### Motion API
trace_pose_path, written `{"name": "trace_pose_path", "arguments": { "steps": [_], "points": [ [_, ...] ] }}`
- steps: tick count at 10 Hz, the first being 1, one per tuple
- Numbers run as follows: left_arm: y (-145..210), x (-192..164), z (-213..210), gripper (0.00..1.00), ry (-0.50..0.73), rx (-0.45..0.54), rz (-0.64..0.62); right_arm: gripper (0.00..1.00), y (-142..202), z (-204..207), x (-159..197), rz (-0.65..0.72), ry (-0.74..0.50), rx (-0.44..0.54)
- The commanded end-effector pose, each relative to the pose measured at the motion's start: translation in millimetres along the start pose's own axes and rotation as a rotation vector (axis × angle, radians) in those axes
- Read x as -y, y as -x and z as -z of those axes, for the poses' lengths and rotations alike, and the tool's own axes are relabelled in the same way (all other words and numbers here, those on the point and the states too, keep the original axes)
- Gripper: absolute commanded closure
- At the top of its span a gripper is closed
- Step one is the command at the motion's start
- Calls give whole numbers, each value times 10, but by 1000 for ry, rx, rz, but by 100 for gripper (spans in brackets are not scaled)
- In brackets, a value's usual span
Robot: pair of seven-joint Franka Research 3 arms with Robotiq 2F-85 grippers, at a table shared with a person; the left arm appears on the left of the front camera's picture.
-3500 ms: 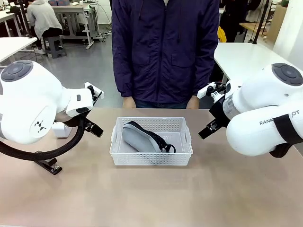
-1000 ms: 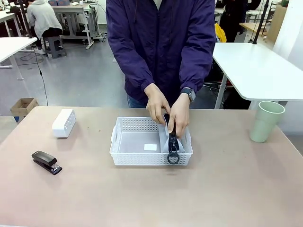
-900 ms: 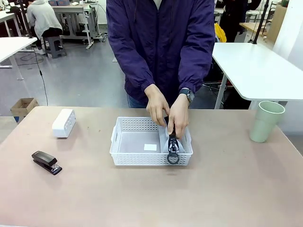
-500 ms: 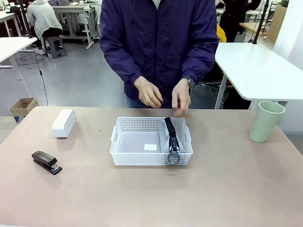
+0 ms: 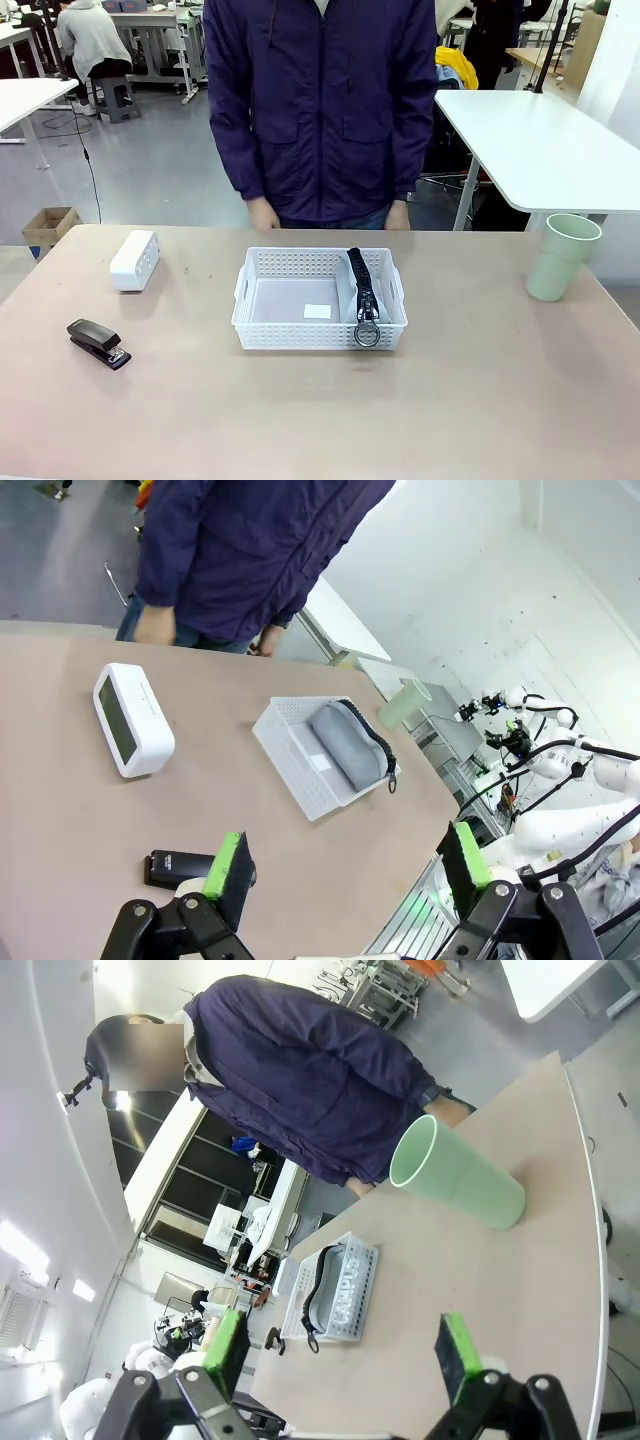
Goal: Efficiently arrange items inside the basket to fit them all.
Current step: Pick up the Digital clock and place it inside the Organizing basket.
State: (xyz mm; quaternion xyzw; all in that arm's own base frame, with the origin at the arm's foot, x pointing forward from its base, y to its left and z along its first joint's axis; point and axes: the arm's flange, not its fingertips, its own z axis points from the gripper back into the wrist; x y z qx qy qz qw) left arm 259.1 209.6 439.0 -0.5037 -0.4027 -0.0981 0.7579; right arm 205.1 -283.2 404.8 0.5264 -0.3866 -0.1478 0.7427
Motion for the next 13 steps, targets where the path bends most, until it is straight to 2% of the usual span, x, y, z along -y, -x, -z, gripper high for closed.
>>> {"name": "trace_pose_path", "arguments": {
  "steps": [1, 2, 3, 5, 8, 9, 11, 12, 13],
  "points": [
    [-20, -9, -5, 0, 17, 23, 26, 0, -25, 19, 6, -30, -19, 25],
    [0, 0, 0, 0, 0, 0, 0, 0, -25, 19, 6, -30, -19, 25],
    [-96, 79, 114, 0, -13, -118, 55, 0, -25, 19, 6, -30, -19, 25],
    [-420, 292, 618, 0, -151, -338, 151, 0, -25, 19, 6, -30, -19, 25],
    [-711, 575, 1570, 0, -443, -697, 256, 0, -25, 19, 6, -30, -19, 25],
    [-727, 585, 1838, 0, -616, -754, 312, 0, -25, 19, 6, -30, -19, 25],
    [-657, 572, 2086, 0, -891, -908, 378, 0, -25, 19, 6, -30, -19, 25],
    [-652, 613, 2201, 0, -859, -802, 345, 0, -25, 19, 6, -30, -19, 25],
    [-739, 680, 2145, 0, -752, -786, 417, 0, -25, 19, 6, -30, -19, 25]
  ]
}}
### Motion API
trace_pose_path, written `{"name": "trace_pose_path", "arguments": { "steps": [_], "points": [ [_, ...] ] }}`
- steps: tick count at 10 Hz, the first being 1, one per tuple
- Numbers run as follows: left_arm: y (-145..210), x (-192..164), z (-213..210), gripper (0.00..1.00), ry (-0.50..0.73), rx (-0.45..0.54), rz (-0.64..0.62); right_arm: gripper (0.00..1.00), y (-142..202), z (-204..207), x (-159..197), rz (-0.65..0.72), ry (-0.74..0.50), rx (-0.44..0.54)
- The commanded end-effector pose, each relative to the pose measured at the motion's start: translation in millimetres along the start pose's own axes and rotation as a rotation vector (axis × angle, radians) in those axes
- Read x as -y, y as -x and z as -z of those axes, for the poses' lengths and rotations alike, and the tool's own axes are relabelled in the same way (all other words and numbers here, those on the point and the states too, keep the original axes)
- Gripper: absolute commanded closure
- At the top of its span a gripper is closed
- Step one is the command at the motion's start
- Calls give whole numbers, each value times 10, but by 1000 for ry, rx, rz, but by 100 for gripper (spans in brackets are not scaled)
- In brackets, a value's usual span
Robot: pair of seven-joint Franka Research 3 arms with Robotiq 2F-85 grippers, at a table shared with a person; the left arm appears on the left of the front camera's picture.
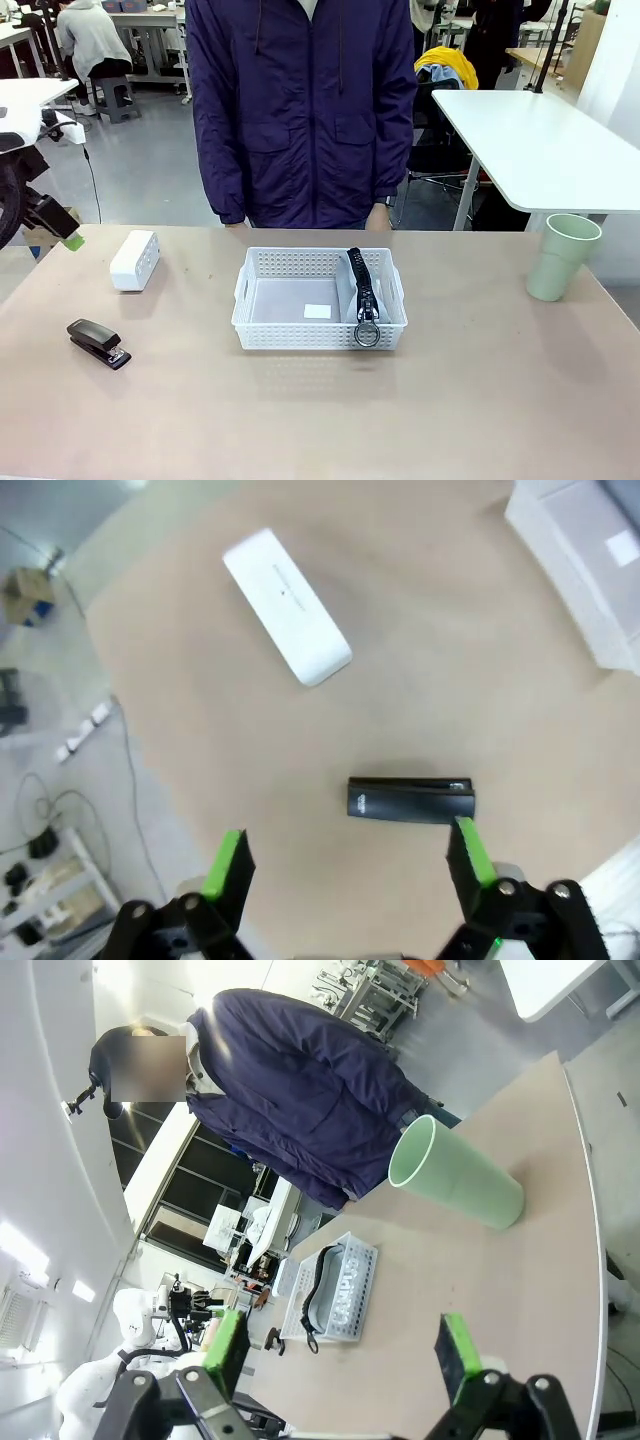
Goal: Efficiently arrange items inside the basket to fit them all.
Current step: Pick up the Digital clock and place it inside the Organizing basket.
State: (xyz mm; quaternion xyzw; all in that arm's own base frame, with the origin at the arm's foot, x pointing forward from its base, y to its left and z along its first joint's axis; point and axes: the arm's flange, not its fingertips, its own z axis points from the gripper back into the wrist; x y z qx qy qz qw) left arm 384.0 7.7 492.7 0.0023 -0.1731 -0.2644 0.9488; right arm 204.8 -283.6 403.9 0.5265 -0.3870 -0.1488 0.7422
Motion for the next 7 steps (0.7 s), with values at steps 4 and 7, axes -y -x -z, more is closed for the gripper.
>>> {"name": "trace_pose_path", "arguments": {
  "steps": [4, 7],
  "points": [
    [113, 68, 22, 0, -9, -42, -85, 0, -28, 24, -3, -31, -19, 23],
    [-545, 47, 281, 0, -75, -110, -392, 0, -28, 24, -3, -31, -19, 23]
  ]
}}
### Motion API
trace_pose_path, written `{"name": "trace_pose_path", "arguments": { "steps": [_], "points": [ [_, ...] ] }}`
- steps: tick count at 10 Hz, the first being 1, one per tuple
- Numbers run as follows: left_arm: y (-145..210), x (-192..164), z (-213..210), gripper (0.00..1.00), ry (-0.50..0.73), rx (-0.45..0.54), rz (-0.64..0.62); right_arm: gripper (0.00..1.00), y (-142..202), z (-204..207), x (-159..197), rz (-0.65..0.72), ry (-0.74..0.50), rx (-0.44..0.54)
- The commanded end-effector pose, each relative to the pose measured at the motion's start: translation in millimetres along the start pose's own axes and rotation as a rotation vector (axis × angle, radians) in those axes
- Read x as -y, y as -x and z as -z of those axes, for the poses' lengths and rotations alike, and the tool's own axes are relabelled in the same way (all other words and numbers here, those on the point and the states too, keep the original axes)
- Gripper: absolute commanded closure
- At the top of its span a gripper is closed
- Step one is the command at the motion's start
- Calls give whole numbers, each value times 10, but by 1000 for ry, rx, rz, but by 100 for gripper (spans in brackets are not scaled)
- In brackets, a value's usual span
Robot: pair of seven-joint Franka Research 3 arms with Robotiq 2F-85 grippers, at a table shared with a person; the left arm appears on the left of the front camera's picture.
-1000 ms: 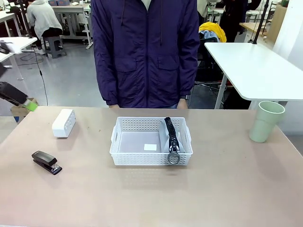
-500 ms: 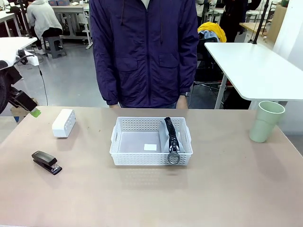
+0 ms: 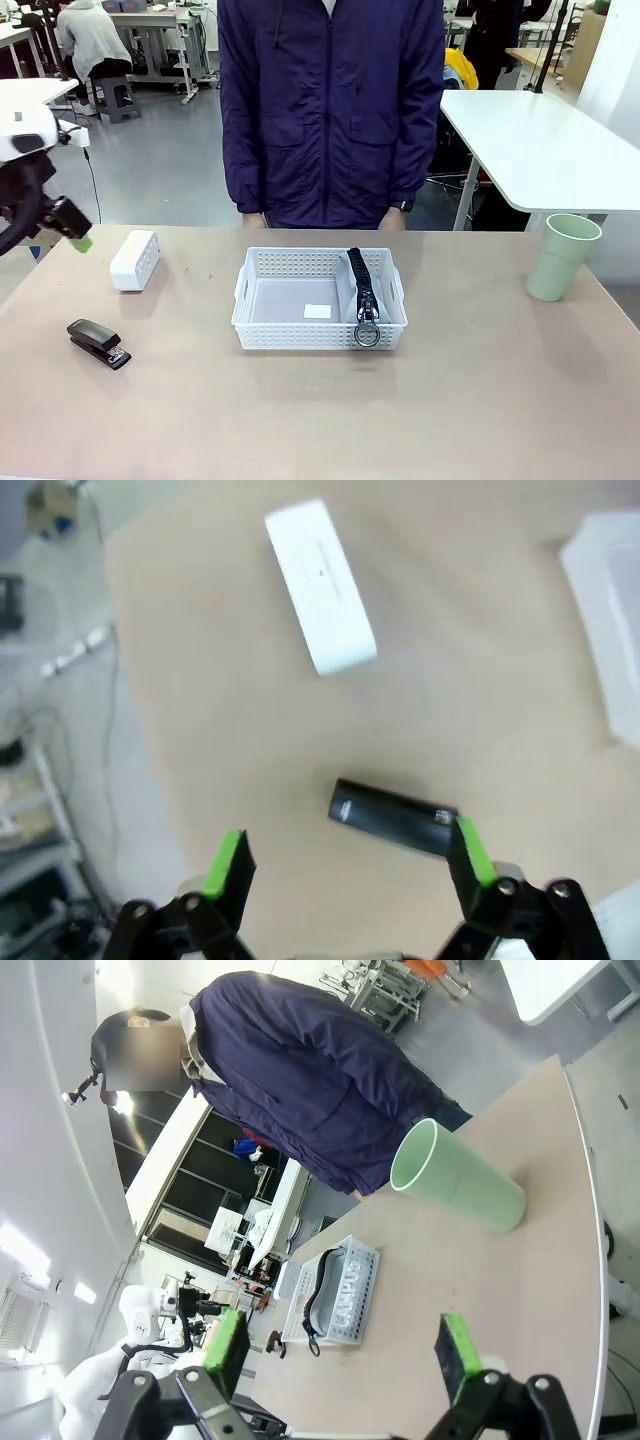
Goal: Efficiently arrange items inside the basket to fit them all.
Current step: Pick up the Digital clock and place it inside the Organizing basket.
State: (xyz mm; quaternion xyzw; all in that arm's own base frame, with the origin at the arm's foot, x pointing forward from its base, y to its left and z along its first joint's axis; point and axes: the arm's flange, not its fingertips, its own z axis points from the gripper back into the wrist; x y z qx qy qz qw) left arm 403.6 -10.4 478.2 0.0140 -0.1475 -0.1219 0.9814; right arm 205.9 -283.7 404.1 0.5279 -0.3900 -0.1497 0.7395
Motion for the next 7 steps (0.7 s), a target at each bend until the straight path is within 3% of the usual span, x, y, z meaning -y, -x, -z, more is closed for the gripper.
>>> {"name": "trace_pose_path", "arguments": {
  "steps": [1, 2, 3, 5, 7],
  "points": [
    [-575, 89, 150, 0, -7, -60, -171, 0, -19, 17, -3, -31, -14, 16],
    [-771, 143, 267, 0, -27, -58, -250, 0, -19, 17, -3, -31, -14, 16],
    [-935, 143, 365, 0, -22, -92, -249, 0, -19, 17, -3, -31, -14, 16],
    [-1211, 110, 516, 0, -81, -67, -330, 0, -19, 17, -3, -31, -14, 16],
    [-1362, 96, 619, 0, -75, -101, -329, 0, -19, 17, -3, -31, -14, 16]
  ]
}}
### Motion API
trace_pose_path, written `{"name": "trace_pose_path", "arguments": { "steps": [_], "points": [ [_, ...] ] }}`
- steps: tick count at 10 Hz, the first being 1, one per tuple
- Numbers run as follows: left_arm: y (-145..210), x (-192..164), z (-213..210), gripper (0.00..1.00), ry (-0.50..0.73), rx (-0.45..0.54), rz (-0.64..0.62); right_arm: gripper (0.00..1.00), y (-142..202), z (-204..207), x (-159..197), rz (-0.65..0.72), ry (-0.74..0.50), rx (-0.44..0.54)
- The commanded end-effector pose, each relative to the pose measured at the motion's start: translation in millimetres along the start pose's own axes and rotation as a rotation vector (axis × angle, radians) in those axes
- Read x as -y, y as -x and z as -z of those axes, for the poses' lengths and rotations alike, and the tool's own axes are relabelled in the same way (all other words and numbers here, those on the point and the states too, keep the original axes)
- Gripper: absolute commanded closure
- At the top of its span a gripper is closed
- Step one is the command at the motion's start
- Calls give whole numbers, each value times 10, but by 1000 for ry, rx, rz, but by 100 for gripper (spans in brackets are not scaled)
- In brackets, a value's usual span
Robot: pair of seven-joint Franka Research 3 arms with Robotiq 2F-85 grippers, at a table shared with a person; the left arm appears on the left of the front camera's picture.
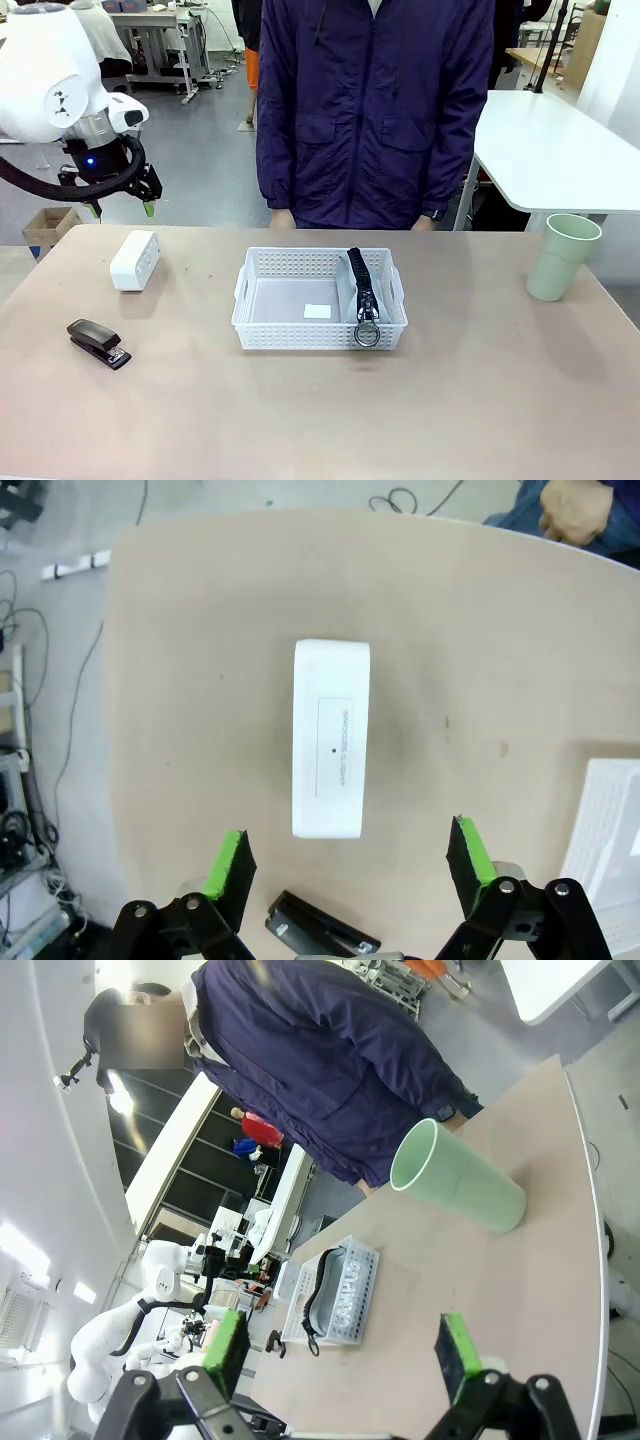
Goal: Efficiently arrange items inside the basket to fit them all.
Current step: Pick up the Digital clock and place it inside the Organizing basket.
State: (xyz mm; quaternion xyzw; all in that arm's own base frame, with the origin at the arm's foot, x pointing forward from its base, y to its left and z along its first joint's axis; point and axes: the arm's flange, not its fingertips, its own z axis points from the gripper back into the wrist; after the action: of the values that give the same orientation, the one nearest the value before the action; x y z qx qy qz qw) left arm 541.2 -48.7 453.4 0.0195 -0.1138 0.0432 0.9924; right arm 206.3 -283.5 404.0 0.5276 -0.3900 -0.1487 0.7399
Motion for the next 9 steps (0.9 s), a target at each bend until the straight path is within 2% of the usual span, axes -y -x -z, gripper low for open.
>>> {"name": "trace_pose_path", "arguments": {
  "steps": [1, 2, 4, 6, 8, 9],
  "points": [
    [-64, 65, -65, 0, -27, -37, -58, 0, -18, 12, -4, -30, -14, 17],
    [0, 0, 0, 0, 0, 0, 0, 0, -18, 12, -4, -30, -14, 17],
    [-50, 24, 12, 0, -2, -16, -15, 0, -18, 12, -4, -30, -14, 17],
    [-239, -48, 281, 0, -19, -45, 22, 0, -18, 12, -4, -30, -14, 17],
    [-128, -89, 511, 0, -1, -13, 19, 0, -18, 12, -4, -30, -14, 17],
    [-123, -118, 668, 0, 16, -40, 16, 0, -18, 12, -4, -30, -14, 17]
  ]
}}
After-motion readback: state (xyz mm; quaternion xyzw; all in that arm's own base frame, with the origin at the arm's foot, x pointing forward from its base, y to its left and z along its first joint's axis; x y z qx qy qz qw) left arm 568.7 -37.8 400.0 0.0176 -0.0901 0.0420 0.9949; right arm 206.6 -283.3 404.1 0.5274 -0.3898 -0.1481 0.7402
